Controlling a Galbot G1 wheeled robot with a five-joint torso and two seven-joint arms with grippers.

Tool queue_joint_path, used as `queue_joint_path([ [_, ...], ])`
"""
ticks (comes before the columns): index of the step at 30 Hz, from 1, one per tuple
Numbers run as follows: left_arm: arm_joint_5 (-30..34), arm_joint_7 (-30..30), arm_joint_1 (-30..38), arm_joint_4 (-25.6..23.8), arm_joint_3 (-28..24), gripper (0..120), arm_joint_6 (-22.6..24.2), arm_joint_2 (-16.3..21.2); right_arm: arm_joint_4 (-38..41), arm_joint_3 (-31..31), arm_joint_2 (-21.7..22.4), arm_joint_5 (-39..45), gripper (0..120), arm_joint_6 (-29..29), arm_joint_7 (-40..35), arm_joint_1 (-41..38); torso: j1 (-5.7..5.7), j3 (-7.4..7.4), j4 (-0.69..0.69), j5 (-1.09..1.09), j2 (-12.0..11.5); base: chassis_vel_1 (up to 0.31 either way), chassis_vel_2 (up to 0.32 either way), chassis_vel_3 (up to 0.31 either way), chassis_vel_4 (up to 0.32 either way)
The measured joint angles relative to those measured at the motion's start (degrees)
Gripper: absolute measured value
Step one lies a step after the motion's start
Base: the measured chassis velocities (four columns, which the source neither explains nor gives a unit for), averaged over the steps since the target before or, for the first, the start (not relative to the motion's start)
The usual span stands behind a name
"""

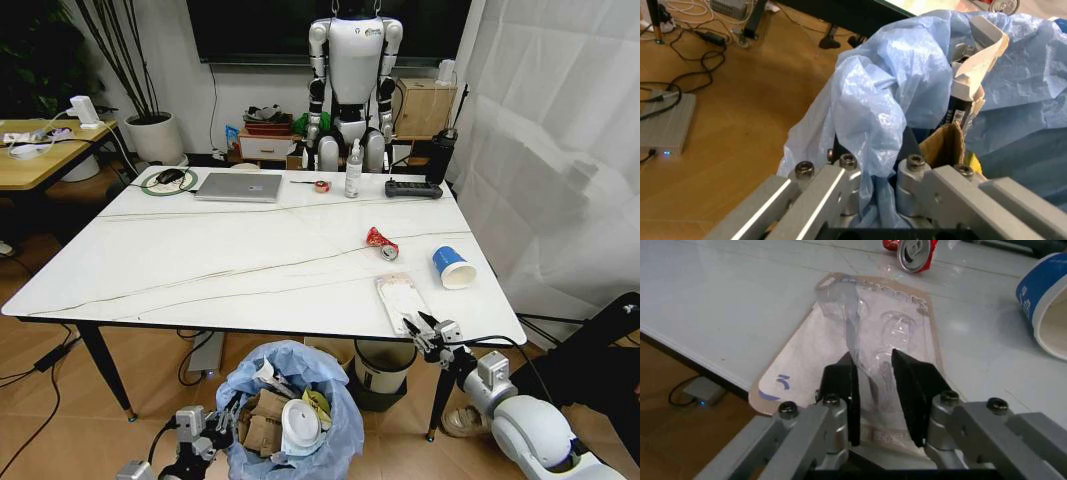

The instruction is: Pick up the trash bin and place the trash from the table into it.

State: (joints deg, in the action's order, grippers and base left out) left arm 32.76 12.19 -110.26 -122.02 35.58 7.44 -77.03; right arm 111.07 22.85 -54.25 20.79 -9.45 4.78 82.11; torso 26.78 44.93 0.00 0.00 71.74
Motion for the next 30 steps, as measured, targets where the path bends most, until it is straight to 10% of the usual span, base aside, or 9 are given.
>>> queue_joint_path([
  [6,0.1,-0.1,0.2,0.0,0.0,1,0.1,0.1,0.3,0.0,0.1,0.5,0,0.1,0.0,0.0,0.00,0.00,0.00,0.00,0.0,0.000,0.000,0.000,0.000],
  [30,2.6,-1.1,-0.2,-2.1,1.9,1,0.9,1.4,20.1,-12.1,8.5,25.3,0,6.2,4.1,3.8,0.00,0.00,0.00,0.00,0.0,0.000,0.000,0.000,0.000],
])
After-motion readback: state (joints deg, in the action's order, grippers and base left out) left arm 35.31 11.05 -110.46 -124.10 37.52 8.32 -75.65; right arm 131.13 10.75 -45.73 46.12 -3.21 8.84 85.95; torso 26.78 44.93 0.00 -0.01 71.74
